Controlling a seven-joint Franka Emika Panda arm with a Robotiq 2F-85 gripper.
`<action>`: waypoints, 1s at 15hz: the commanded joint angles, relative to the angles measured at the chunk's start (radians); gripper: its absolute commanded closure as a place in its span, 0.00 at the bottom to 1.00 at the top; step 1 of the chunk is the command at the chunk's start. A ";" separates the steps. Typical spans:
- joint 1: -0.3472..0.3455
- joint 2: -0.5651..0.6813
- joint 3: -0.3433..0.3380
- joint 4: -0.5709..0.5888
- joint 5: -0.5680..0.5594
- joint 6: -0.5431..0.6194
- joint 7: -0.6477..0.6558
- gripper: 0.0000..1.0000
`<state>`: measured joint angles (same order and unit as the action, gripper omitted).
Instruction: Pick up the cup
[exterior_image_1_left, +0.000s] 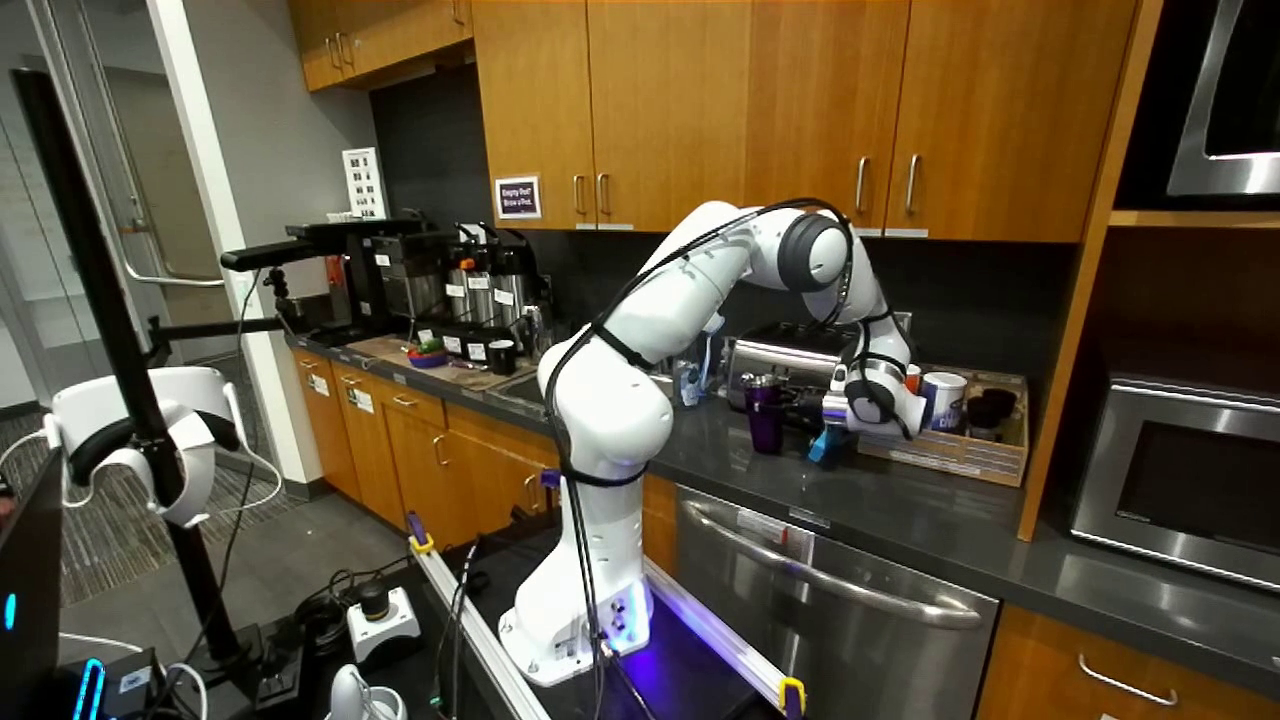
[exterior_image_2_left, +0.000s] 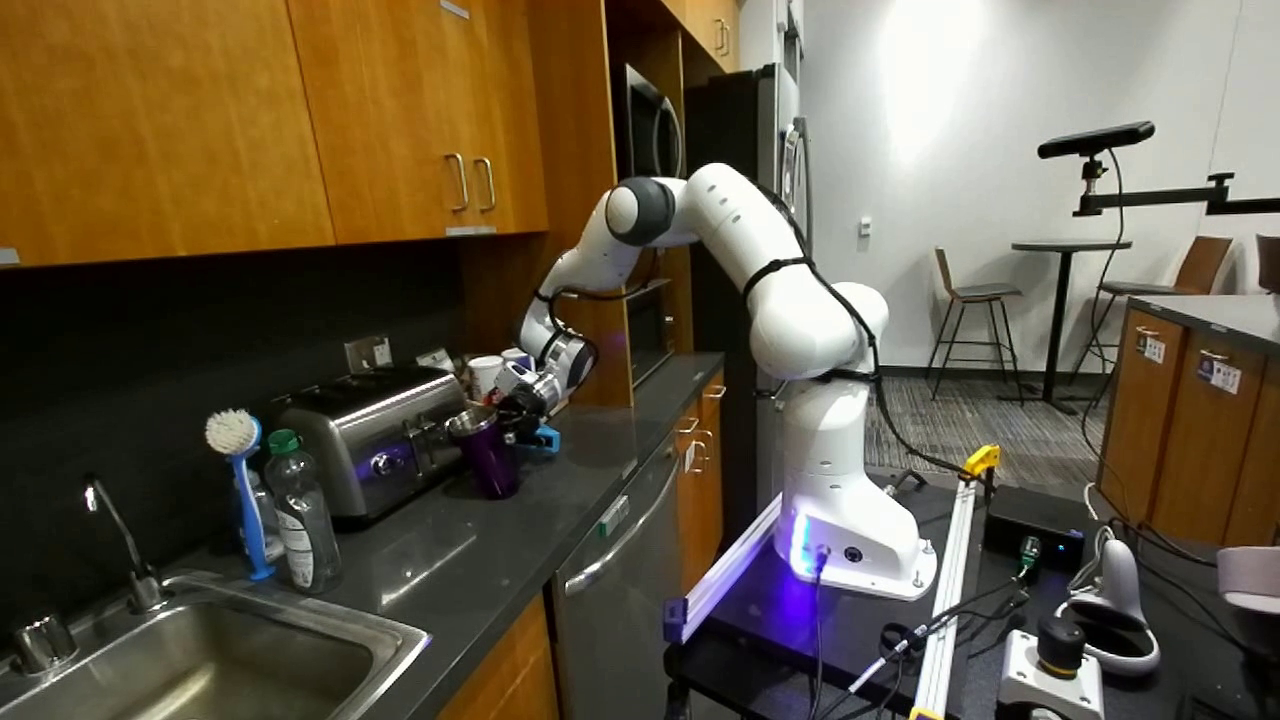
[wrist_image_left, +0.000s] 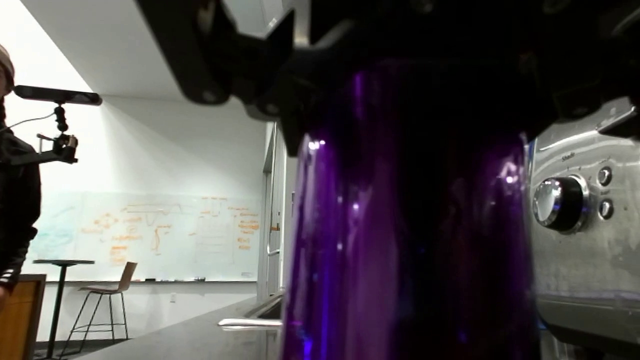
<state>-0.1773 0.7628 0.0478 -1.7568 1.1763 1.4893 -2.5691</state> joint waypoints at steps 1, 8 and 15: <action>0.020 0.002 -0.024 0.005 0.010 -0.014 -0.003 0.08; 0.017 0.007 -0.027 0.008 0.009 -0.020 0.000 0.00; 0.012 0.023 -0.038 0.006 0.007 -0.036 -0.009 0.00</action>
<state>-0.1763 0.7845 0.0245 -1.7546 1.1764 1.4739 -2.5705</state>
